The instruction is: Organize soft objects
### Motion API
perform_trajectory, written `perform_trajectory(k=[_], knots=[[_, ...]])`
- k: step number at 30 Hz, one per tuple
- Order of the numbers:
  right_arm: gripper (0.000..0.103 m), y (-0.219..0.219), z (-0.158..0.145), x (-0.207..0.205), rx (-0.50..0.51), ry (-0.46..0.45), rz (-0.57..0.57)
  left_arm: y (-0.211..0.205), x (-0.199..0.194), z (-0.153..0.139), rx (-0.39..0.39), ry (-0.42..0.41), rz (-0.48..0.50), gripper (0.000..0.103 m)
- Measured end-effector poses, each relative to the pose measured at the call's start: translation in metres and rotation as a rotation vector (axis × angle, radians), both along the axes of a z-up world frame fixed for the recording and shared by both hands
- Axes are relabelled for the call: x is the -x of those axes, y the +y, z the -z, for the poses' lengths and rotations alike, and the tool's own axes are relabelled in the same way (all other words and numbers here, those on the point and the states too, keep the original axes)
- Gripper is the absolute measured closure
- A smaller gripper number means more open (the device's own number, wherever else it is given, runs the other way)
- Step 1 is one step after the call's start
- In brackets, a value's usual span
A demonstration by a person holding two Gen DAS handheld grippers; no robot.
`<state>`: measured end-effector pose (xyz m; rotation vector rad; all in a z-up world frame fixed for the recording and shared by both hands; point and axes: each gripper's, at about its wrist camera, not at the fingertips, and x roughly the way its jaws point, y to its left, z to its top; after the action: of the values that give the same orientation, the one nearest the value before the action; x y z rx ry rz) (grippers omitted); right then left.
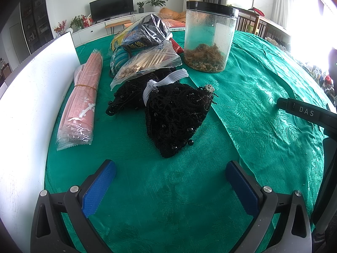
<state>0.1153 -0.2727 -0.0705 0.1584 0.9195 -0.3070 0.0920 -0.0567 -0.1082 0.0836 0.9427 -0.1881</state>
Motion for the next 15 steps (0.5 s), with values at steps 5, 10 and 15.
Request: perform_trajectory(k=[5, 10, 15], knots=[[0.015, -0.0008, 0.0000, -0.0006, 0.000, 0.000, 0.000, 0.0000, 0.0000, 0.0000, 0.000, 0.000, 0.000, 0.000], [0.015, 0.0005, -0.0002, 0.0005, 0.000, 0.000, 0.000, -0.0001, 0.0000, 0.0000, 0.000, 0.000, 0.000, 0.000], [0.015, 0.0005, -0.0003, 0.0006, 0.000, 0.000, 0.000, -0.0002, -0.0001, 0.0000, 0.000, 0.000, 0.000, 0.000]])
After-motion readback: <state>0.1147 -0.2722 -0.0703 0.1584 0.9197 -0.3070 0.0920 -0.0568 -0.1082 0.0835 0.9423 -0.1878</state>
